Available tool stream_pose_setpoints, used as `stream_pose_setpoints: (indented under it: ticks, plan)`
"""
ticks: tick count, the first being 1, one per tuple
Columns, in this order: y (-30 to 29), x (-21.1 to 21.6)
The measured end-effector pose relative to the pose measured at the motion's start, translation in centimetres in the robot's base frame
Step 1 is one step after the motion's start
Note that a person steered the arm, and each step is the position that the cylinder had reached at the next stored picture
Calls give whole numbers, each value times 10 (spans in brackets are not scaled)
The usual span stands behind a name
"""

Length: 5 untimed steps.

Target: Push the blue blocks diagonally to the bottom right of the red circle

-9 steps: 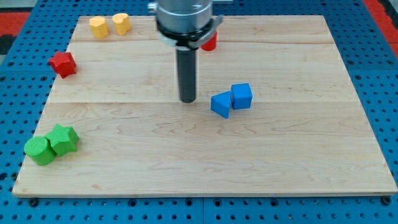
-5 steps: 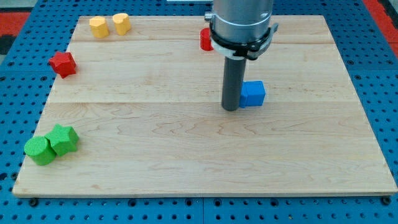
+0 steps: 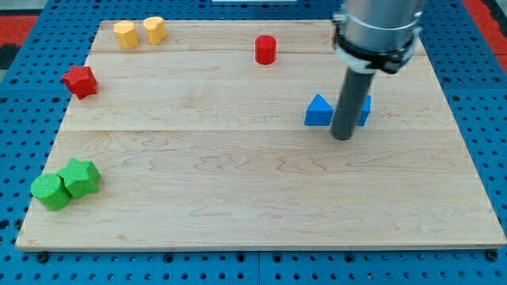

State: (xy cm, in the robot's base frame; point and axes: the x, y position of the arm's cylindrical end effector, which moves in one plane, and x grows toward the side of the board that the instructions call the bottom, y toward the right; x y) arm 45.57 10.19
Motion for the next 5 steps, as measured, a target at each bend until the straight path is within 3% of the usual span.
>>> stream_pose_setpoints:
  ticks: [1, 2, 5]
  plan:
    - [-48, -3]
    - [-53, -23]
    - [2, -37]
